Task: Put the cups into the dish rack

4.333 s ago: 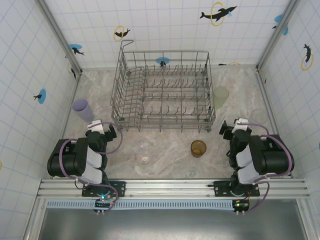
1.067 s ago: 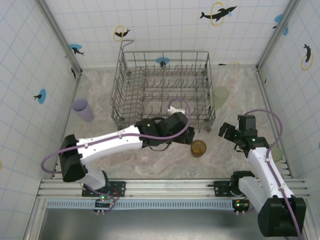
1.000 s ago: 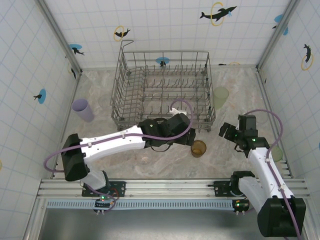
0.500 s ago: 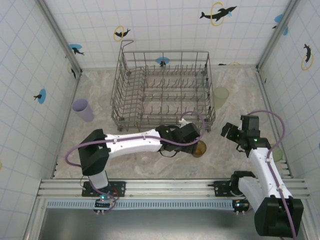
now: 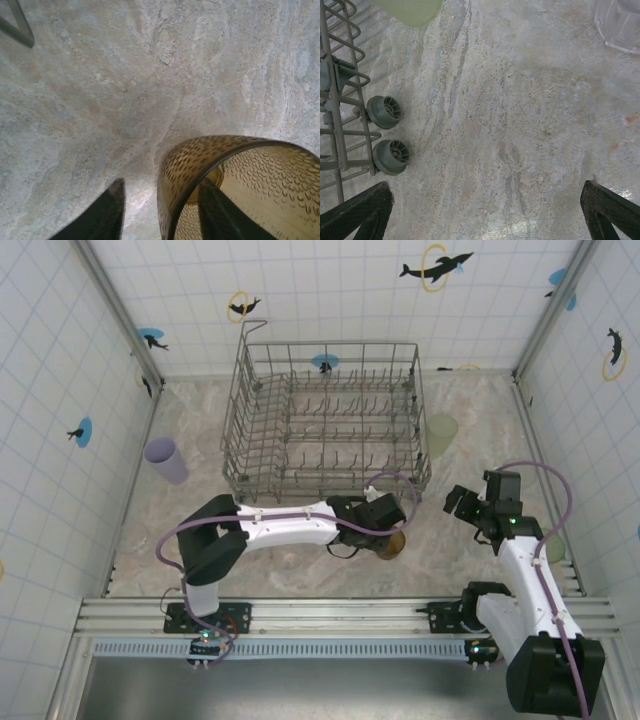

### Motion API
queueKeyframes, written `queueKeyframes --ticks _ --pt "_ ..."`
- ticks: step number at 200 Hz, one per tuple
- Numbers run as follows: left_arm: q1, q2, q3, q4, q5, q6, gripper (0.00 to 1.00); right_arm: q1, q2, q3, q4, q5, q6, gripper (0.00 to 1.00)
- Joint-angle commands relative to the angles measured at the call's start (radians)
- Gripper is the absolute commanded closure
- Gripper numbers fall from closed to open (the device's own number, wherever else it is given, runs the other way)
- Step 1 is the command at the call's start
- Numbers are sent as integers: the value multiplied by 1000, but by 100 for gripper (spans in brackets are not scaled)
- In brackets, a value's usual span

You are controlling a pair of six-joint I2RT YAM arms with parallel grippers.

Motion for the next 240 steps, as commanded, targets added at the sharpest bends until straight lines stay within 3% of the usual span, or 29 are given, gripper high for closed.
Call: queueKeyframes --ticks 1,26,139,240 --pt "-4 15 9 21 -2 16 74 -6 1 15 -23 2 -15 0" --pt "-4 19 19 22 2 16 100 -6 -1 25 -29 -7 -13 0" --pt "-4 -25 170 -57 -19 54 100 -67 -21 45 -24 9 26 0" --pt "6 -40 342 -124 -55 130 100 -151 41 245 -65 -43 -27 0"
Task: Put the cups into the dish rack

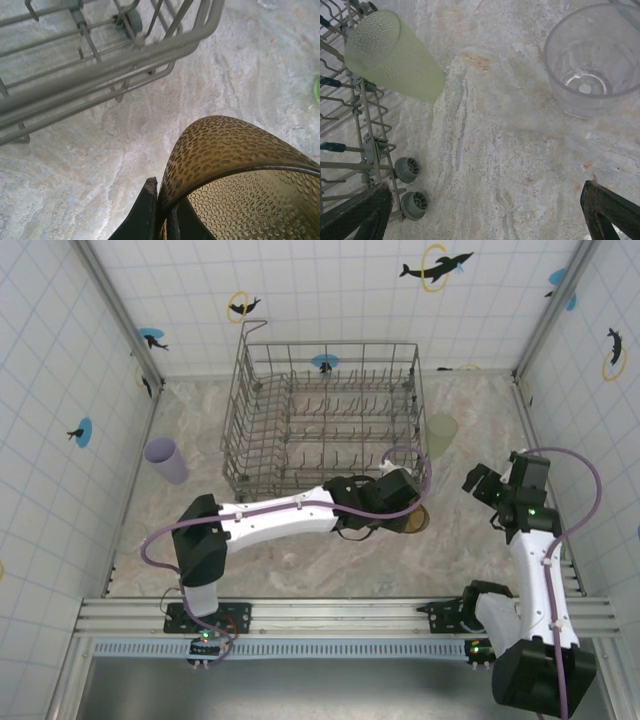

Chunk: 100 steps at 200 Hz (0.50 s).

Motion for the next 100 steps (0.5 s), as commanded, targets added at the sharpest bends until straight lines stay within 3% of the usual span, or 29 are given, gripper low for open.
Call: queueKeyframes --ticks 1,50,100 --pt "6 -10 91 -43 -25 45 100 -13 33 65 -11 -24 -13 0" --pt "48 18 248 -108 -10 113 100 -24 96 153 23 -143 -11 0" --pt "157 11 323 -117 53 146 100 -28 121 156 110 -227 21 0"
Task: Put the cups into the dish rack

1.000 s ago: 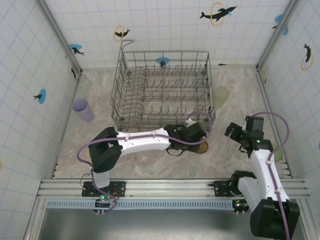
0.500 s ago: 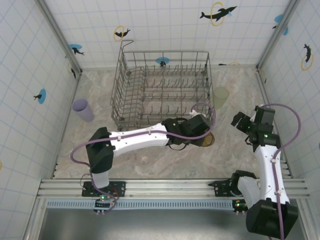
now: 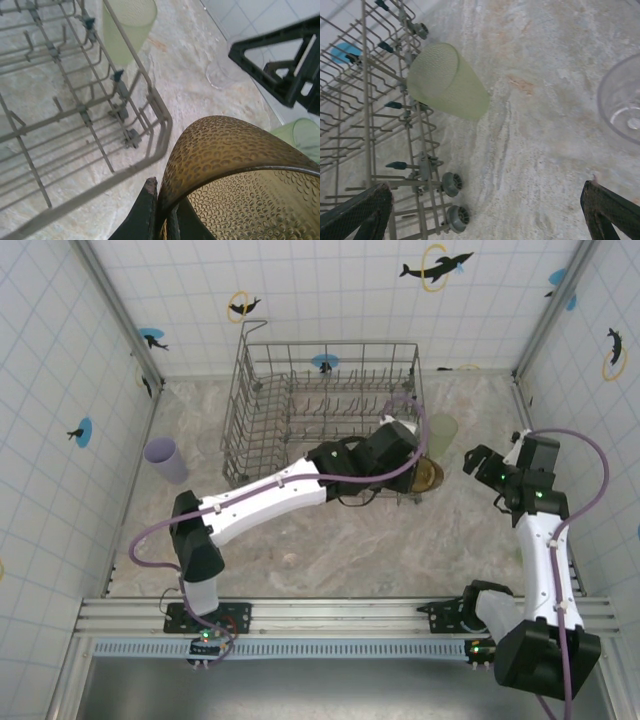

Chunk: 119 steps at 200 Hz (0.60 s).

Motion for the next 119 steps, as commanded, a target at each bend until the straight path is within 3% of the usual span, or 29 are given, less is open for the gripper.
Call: queueKeyframes --ticks 1,63,119 --pt "56 5 47 -31 29 47 100 -7 20 37 66 -77 17 0" --pt "206 -41 42 -14 43 127 100 7 68 66 199 -238 111 0" --pt "373 -92 -50 73 124 172 100 190 134 120 302 -197 157 0"
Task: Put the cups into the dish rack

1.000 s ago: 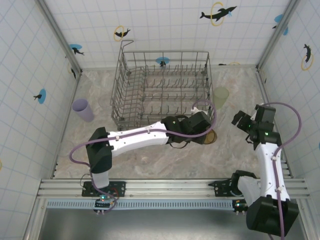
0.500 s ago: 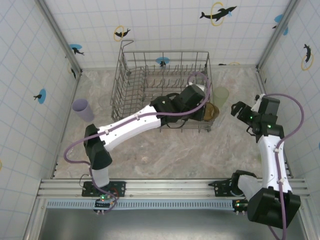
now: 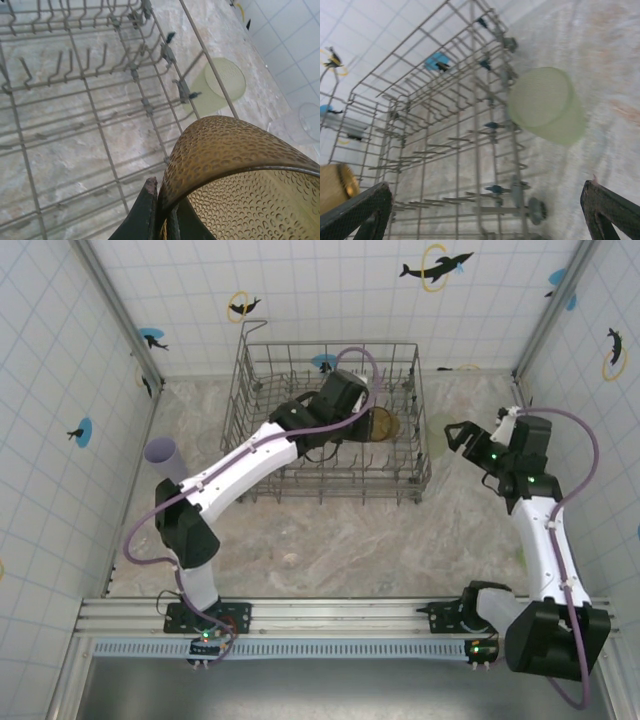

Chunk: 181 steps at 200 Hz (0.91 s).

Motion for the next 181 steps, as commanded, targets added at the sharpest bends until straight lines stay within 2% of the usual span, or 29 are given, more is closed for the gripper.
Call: queueKeyframes --ticks 1,29,66,81,103,149,181 --pt "81 -77 -58 62 53 41 100 73 31 55 85 1 24 0" --pt "205 -177 -255 239 204 -13 100 170 68 60 145 5 50 0" --pt "371 -261 -504 533 553 -137 100 288 84 -27 394 -22 151 0" --pt "403 -262 -544 585 647 -145 100 332 110 -41 474 -36 189 0" --pt "460 -243 -556 610 762 -142 100 386 169 -15 498 -44 211 0" --pt "512 -227 -616 772 927 -217 100 438 250 -29 649 -88 310 0" --pt "529 -201 -623 816 967 -230 100 446 285 -42 751 -107 383 0"
